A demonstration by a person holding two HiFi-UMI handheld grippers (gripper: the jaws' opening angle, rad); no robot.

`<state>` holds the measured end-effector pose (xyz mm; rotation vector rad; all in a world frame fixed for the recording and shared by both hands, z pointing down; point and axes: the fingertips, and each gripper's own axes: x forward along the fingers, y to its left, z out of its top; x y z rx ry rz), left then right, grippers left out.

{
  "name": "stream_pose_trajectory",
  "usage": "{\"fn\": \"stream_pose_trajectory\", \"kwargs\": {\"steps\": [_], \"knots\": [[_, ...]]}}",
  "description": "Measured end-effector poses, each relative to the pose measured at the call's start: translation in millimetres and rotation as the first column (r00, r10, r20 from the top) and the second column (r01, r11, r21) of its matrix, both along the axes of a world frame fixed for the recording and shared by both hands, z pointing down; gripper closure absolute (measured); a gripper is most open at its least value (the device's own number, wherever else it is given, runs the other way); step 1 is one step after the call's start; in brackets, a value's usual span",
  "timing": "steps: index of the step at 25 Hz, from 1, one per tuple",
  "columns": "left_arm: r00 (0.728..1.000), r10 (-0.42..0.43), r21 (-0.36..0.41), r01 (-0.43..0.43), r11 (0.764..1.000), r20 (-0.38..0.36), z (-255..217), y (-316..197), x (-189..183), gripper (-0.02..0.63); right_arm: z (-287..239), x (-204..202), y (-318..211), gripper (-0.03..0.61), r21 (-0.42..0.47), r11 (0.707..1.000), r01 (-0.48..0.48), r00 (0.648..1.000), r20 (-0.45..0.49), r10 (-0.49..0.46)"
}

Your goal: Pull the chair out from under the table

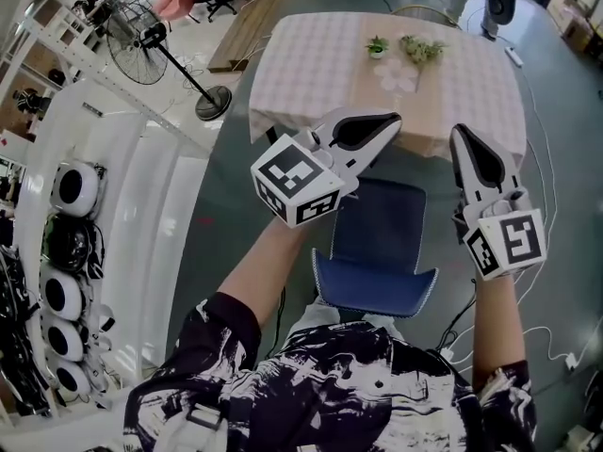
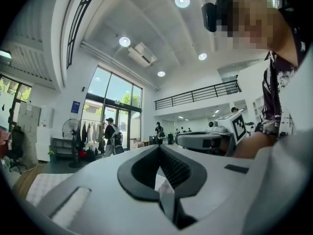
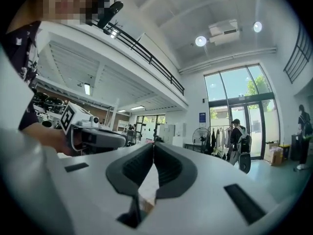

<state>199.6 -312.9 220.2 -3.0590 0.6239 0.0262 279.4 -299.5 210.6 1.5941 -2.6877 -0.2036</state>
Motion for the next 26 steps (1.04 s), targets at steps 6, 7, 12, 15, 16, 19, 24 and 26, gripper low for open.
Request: {"fn": "stream_pose_trajectory", "kwargs": {"steps": [6, 7, 12, 15, 16, 19, 24, 26], "knots": [[1.000, -0.020, 0.002, 0.020, 1.000, -0.019, -3.5, -5.3, 1.2, 0.607, 0.6, 2.9, -3.4, 0.572, -0.008, 1.000, -0.014, 1.000, 0.012, 0.014], [1.000, -0.022, 0.001, 0.022, 1.000, -0.020, -3.3, -5.9, 1.8, 0.607, 1.7, 4.1, -3.8, 0.572, -0.008, 1.000, -0.017, 1.000, 0.010, 0.017], [0.999, -0.033, 0.002, 0.033, 0.999, -0.006, -0.9, -3.8, 3.5, 0.608, 1.6, 6.2, -0.9, 0.574, -0.013, 0.999, -0.040, 0.999, 0.002, 0.040], [0.999, -0.039, 0.007, 0.039, 0.999, -0.002, 0.7, -2.8, 2.2, 0.609, 3.2, 6.2, 0.0, 0.574, -0.015, 0.999, -0.043, 0.999, 0.001, 0.043], [0.999, -0.042, 0.009, 0.042, 0.999, -0.001, 1.0, -3.7, 2.3, 0.609, 3.4, 6.8, -0.7, 0.574, -0.014, 0.999, -0.045, 0.999, -0.001, 0.045], [0.998, -0.055, 0.011, 0.055, 0.998, -0.002, 0.8, -7.3, 2.6, 0.609, 3.7, 9.2, -3.3, 0.574, -0.012, 0.999, -0.049, 0.999, -0.004, 0.049], [0.998, -0.069, 0.017, 0.069, 0.997, -0.002, 1.2, -6.7, -1.3, 0.610, 5.8, 8.6, -2.0, 0.574, -0.012, 0.999, -0.051, 0.999, -0.004, 0.051], [0.997, -0.071, 0.019, 0.071, 0.997, 0.000, 2.0, -6.2, -1.8, 0.611, 7.3, 8.9, -1.9, 0.574, -0.012, 0.999, -0.051, 0.999, -0.004, 0.051]]}}
